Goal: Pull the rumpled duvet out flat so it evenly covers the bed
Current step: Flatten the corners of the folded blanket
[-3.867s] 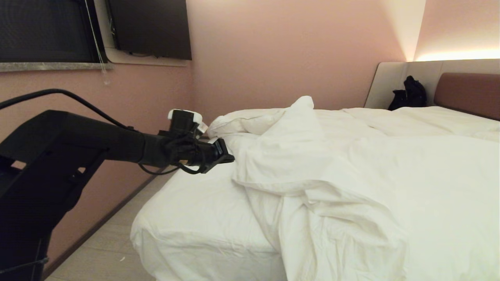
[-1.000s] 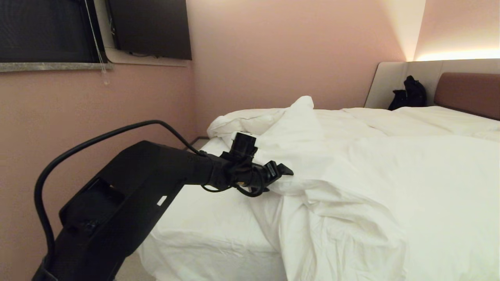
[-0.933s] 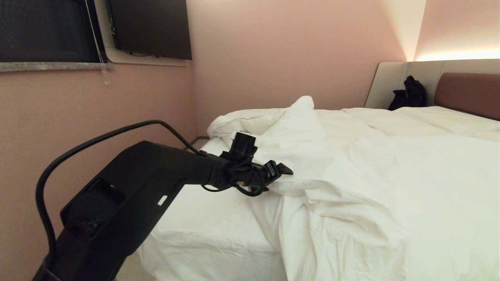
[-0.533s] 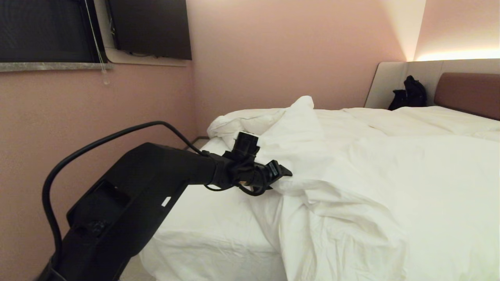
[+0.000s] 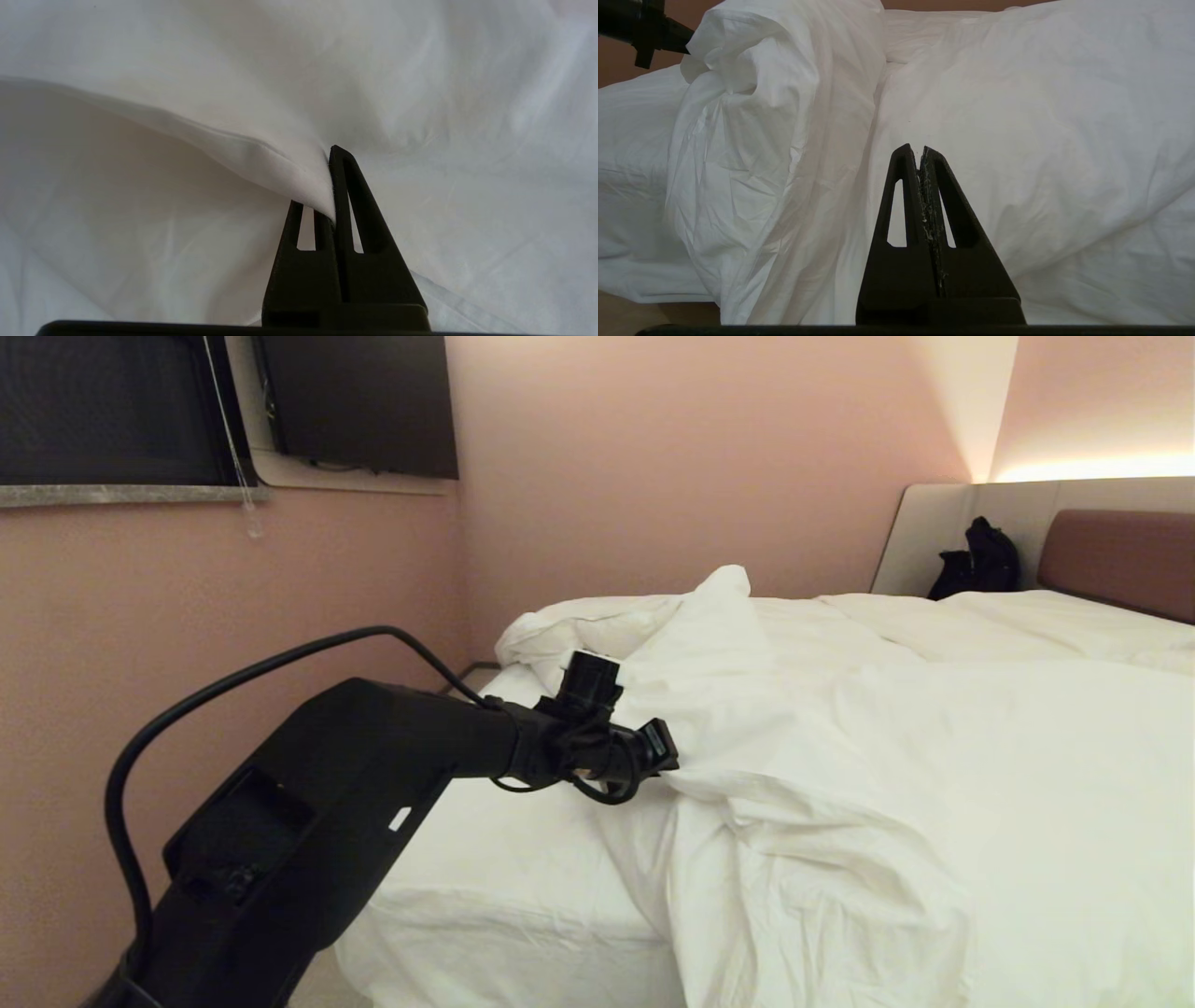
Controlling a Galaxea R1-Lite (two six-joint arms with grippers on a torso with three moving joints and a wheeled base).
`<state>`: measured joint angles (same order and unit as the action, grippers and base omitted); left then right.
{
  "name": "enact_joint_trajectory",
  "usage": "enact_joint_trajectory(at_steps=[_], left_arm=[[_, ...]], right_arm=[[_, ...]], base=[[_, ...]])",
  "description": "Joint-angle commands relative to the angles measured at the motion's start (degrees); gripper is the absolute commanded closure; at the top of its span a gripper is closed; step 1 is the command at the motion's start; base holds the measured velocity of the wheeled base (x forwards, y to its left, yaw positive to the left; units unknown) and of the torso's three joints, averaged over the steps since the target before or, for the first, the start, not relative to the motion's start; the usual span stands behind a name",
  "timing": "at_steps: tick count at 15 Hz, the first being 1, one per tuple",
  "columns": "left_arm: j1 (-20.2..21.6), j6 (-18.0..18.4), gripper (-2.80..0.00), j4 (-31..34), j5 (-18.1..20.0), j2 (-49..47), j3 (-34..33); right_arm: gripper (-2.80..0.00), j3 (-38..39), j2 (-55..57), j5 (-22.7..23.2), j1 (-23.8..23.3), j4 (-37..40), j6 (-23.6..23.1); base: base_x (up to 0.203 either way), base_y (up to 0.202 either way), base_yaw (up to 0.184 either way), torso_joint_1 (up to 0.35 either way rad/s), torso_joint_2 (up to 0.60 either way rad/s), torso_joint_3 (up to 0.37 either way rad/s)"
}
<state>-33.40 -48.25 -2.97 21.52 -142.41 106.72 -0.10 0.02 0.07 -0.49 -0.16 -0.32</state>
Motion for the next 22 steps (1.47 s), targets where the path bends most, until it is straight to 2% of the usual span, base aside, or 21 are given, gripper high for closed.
enact_joint_trajectory(at_steps=[1, 3, 7, 10, 12, 19, 22], left_arm=[[0.0, -0.3, 0.0, 0.0, 0.1, 0.7, -0.3], [0.0, -0.3, 0.0, 0.2, -1.3, 2.4, -1.7], [0.4, 1.9, 0.0, 0.2, -7.1, 6.3, -4.9], [1.7, 8.6, 0.0, -0.9, -12.5, 15.4, -17.2], [3.9, 10.8, 0.0, -1.5, -15.5, 21.4, -23.7], [15.3, 14.4, 0.0, -3.0, -16.6, 39.5, -36.9], [20.2, 14.9, 0.0, -3.2, -16.6, 47.8, -43.0]], right_arm=[[0.0, 0.0, 0.0, 0.0, 0.0, 0.0, 0.1], [0.0, 0.0, 0.0, 0.0, 0.0, 0.0, 0.0], [0.0, 0.0, 0.0, 0.1, 0.0, 0.0, 0.0], [0.0, 0.0, 0.0, 0.1, 0.0, 0.0, 0.0], [0.0, 0.0, 0.0, 0.0, 0.0, 0.0, 0.0], [0.0, 0.0, 0.0, 0.0, 0.0, 0.0, 0.0], [0.0, 0.0, 0.0, 0.0, 0.0, 0.0, 0.0]], base=[[0.0, 0.0, 0.0, 0.0, 0.0, 0.0], [0.0, 0.0, 0.0, 0.0, 0.0, 0.0], [0.0, 0.0, 0.0, 0.0, 0.0, 0.0], [0.0, 0.0, 0.0, 0.0, 0.0, 0.0], [0.0, 0.0, 0.0, 0.0, 0.0, 0.0], [0.0, 0.0, 0.0, 0.0, 0.0, 0.0], [0.0, 0.0, 0.0, 0.0, 0.0, 0.0]])
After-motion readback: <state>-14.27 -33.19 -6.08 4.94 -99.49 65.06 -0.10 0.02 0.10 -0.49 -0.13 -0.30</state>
